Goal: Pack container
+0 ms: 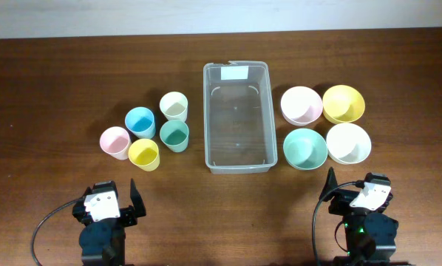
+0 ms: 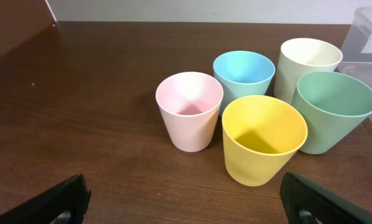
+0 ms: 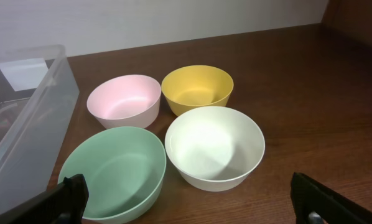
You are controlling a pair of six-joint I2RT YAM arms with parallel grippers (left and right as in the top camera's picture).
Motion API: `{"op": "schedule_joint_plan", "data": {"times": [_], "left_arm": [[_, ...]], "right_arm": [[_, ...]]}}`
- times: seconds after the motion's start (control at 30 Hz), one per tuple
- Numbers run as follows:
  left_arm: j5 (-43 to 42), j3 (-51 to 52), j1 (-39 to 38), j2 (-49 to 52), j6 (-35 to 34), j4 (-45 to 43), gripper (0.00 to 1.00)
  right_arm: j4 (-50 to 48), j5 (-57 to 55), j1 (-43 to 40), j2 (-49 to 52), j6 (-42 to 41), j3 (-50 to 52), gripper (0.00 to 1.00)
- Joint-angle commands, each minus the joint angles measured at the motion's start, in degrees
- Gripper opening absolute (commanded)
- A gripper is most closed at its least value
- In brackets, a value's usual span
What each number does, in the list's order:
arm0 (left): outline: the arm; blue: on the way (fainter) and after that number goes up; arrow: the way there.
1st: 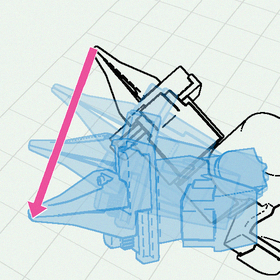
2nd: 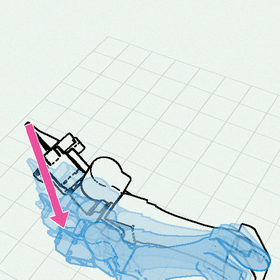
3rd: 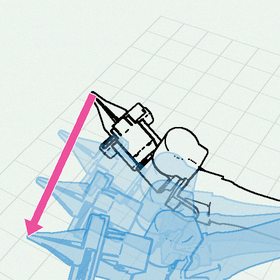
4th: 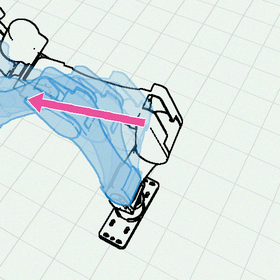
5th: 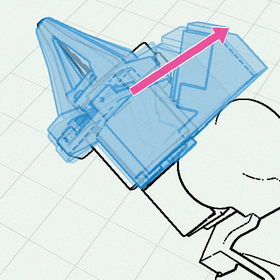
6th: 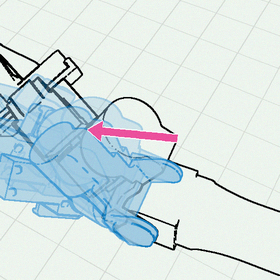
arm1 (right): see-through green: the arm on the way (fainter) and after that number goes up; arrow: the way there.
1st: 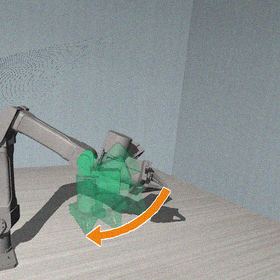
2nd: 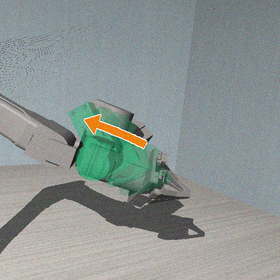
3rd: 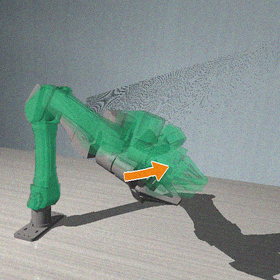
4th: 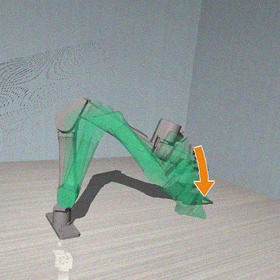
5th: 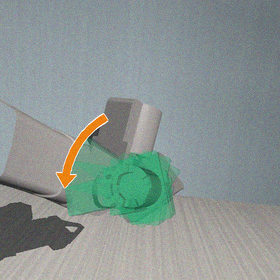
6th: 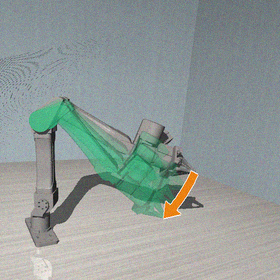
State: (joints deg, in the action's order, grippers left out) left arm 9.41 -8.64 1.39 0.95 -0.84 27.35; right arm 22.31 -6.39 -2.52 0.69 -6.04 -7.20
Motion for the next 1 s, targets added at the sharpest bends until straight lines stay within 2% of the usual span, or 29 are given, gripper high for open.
{"op": "schedule_joint_plan", "data": {"times": [0.0, 0.2, 0.33, 0.5, 0.67, 0.7, 0.97], "left_arm": [[-0.59, 0.90, -0.26, -0.61, 1.11, -0.37, 1.00], [-0.59, 0.90, -0.26, -0.61, 1.11, -0.37, 1.00], [-0.59, 0.90, -0.26, -0.61, 1.11, -0.37, 1.00], [-0.59, 0.90, -0.26, -0.61, 1.11, -0.37, 1.00], [-0.59, 0.90, -0.26, -0.61, 1.11, -0.37, 1.00], [-0.59, 0.90, -0.26, -0.61, 1.11, -0.37, 1.00], [-0.59, 0.90, -0.26, -0.61, 1.11, -0.37, 1.00]], "right_arm": [[-0.09, -0.09, 0.22, -0.48, -0.37, 0.57, 0.99], [-0.13, 0.39, 0.22, -0.48, -0.42, 0.55, 0.99], [-3.93, 13.88, 0.26, -0.28, -7.30, 0.42, 0.99], [-3.23, 15.19, 0.24, 5.81, -9.90, -5.51, 0.99], [2.21, 14.80, 0.20, 23.96, -6.69, -22.69, 0.99], [6.97, 14.78, 0.20, 33.66, -4.63, -32.13, 0.99], [30.25, 19.21, 0.04, 65.16, -3.93, -68.22, 0.99]]}}
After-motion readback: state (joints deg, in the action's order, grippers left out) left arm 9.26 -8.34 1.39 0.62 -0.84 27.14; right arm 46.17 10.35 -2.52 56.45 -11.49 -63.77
